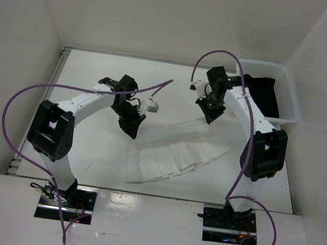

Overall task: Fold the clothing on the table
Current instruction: Fold the skirt

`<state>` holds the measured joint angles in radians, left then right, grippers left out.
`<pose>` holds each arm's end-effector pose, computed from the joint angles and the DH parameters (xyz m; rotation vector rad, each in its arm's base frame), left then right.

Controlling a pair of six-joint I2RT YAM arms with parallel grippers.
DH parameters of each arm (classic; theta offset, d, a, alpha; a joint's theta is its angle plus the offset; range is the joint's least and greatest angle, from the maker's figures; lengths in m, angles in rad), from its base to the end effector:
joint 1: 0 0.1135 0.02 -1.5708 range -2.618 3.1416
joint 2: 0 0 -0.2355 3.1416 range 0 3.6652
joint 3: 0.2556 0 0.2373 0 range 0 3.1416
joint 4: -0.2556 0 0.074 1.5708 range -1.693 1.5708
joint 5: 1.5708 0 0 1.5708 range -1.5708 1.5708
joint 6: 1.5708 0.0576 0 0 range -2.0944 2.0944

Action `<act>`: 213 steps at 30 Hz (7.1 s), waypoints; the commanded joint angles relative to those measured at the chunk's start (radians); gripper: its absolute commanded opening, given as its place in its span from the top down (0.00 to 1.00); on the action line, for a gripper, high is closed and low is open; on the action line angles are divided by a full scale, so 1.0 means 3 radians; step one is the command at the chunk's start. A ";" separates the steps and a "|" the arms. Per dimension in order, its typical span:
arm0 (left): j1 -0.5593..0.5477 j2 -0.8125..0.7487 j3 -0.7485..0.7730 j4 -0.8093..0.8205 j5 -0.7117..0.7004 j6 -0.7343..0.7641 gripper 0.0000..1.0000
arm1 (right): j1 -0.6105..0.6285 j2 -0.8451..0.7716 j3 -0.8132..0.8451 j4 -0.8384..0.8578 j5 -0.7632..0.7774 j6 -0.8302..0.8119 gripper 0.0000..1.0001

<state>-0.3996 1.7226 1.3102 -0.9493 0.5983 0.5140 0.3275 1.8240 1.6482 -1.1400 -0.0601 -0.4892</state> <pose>0.2778 -0.1525 0.1903 1.3084 2.4579 -0.8402 0.3291 0.1154 0.2332 -1.1546 2.6407 0.0565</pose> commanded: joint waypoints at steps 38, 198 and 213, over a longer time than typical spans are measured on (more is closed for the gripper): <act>0.0606 0.0093 0.0956 0.0532 -0.0395 -0.0579 0.84 | 0.0156 0.0149 0.0346 0.1345 0.1693 0.0563 1.00; 0.1700 0.1744 0.0455 0.0664 0.0772 -0.0174 0.18 | -0.0238 0.0562 -0.0033 0.0845 0.0446 0.0787 0.01; 0.1700 0.1698 0.0618 0.0679 0.0593 -0.0394 0.97 | -0.0238 0.0593 -0.0003 0.0880 0.0339 0.0787 0.01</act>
<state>0.1150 2.2185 1.4944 -0.7872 0.9123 0.3798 0.2466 2.0026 1.6100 -0.8783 0.0711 -0.2485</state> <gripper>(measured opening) 0.052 0.991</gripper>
